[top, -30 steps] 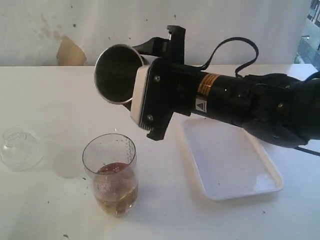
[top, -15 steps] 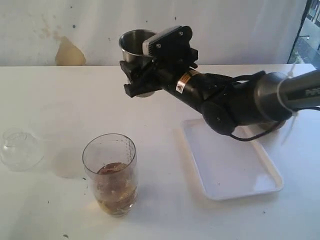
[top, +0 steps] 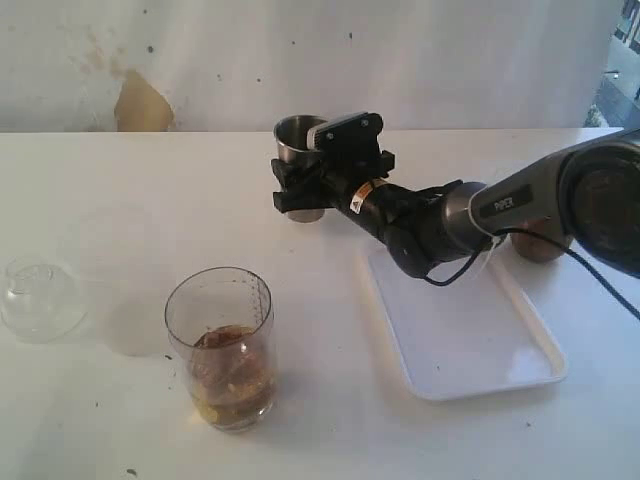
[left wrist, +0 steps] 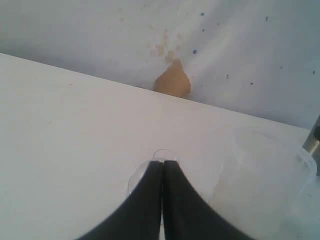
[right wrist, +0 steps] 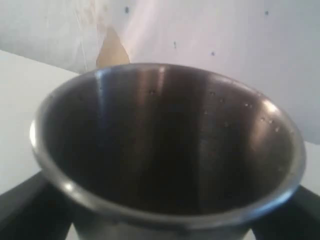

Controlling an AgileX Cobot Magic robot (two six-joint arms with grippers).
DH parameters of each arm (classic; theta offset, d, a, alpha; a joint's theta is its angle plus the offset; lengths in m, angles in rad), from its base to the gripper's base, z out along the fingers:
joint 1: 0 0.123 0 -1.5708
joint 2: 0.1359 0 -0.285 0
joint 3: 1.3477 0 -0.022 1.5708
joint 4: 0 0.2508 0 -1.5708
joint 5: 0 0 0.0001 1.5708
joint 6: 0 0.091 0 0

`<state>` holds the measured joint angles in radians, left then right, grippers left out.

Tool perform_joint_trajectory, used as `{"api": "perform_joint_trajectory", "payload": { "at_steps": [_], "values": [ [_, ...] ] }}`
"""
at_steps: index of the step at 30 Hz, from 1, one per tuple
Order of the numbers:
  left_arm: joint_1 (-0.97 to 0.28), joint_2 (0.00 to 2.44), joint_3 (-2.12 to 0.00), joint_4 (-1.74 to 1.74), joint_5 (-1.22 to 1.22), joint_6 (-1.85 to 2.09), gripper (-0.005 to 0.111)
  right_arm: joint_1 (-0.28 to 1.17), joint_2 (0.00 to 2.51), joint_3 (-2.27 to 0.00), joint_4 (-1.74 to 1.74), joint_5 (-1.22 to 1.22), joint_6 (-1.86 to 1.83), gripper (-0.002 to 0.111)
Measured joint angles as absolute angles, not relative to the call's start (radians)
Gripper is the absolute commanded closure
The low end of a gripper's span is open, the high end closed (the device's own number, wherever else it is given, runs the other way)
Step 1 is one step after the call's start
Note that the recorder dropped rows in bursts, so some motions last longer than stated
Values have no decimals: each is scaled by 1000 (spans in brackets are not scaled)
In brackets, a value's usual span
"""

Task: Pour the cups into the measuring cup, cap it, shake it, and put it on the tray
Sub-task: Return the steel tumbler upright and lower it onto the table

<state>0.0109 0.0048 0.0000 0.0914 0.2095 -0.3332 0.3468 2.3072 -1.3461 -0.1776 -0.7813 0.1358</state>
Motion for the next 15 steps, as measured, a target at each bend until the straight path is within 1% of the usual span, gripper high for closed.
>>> {"api": "perform_joint_trajectory", "payload": {
  "at_steps": [7,9,10,12,15],
  "values": [
    [11,5,0,91,210,-333,106,343,2370,-1385,-178,-779,136,108],
    [11,5,0,91,210,-333,106,343,2370,-1385,-178,-779,136,104],
    [11,5,0,91,210,-333,106,343,2370,-1385,-178,-779,136,100],
    [11,5,0,91,210,-333,106,343,2370,-1385,-182,-779,136,86],
    [11,5,0,91,210,-333,106,343,2370,-1386,-197,-773,136,57]
  ]
}}
